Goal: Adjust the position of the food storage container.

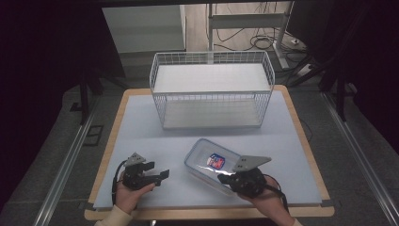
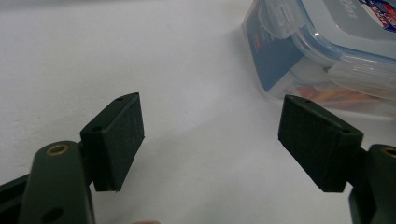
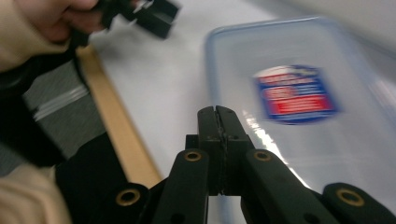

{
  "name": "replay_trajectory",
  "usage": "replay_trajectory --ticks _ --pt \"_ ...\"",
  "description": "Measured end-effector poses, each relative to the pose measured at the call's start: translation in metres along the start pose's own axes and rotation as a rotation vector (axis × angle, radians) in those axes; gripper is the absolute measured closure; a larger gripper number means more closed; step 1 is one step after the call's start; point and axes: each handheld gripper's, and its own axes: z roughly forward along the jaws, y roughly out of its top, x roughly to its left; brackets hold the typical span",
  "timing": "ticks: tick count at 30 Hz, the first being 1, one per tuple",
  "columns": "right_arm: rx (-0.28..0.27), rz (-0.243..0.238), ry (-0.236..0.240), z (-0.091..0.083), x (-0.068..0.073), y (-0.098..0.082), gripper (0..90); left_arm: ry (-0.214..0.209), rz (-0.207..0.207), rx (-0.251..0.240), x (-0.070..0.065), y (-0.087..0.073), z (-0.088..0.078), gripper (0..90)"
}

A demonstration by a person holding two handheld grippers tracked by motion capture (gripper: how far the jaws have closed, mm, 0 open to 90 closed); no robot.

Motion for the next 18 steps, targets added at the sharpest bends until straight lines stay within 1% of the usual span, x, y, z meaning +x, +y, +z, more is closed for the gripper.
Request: replay_trajectory --ticks 1,3,5,6,7,9,11,12,13,14,15,16,17,18 --pt "0.027 -0.026 0.027 0.006 0.009 -0.002 89.7 -0.001 -0.001 0.000 0.000 0.000 0.000 22.3" --pt "0.049 -0.039 0.045 0.011 0.017 -0.005 89.8 -0.002 -0.003 0.004 0.001 0.000 0.000 22.3" --pt "0.077 -0.062 0.044 0.015 0.023 -0.010 89.8 -0.003 -0.005 0.001 0.001 0.000 0.000 22.3" --pt "0.077 -0.062 0.044 0.015 0.023 -0.010 89.8 -0.003 -0.005 0.001 0.001 0.000 0.000 22.3" --pt "0.104 -0.073 0.030 0.018 0.026 -0.016 89.8 -0.003 -0.005 0.001 0.000 0.000 -0.001 22.3" --pt "0.122 -0.069 0.016 0.019 0.025 -0.022 89.8 -0.003 -0.005 0.001 0.001 0.000 0.000 22.4" --pt "0.134 -0.065 -0.001 0.020 0.023 -0.027 89.8 -0.003 -0.005 0.002 0.001 0.000 0.000 22.3" --pt "0.134 -0.065 -0.001 0.020 0.023 -0.027 89.8 -0.003 -0.005 0.002 0.001 0.000 0.000 22.3" --pt "0.144 -0.069 -0.020 0.021 0.020 -0.029 89.8 -0.002 -0.002 0.004 0.000 0.000 0.000 22.3" --pt "0.144 -0.069 -0.020 0.021 0.020 -0.029 89.8 -0.002 -0.002 0.004 0.000 0.000 0.000 22.3" --pt "0.153 -0.075 -0.036 0.023 0.019 -0.032 89.8 -0.002 -0.002 0.006 0.000 0.000 0.000 22.3" --pt "0.153 -0.075 -0.036 0.023 0.019 -0.032 89.8 -0.002 -0.002 0.006 0.000 0.000 0.000 22.3" --pt "0.161 -0.083 -0.060 0.023 0.018 -0.033 89.9 -0.002 -0.003 0.008 0.000 -0.001 0.001 22.3" --pt "0.162 -0.084 -0.066 0.023 0.017 -0.034 89.9 -0.003 -0.003 0.010 0.000 -0.001 0.001 22.4"
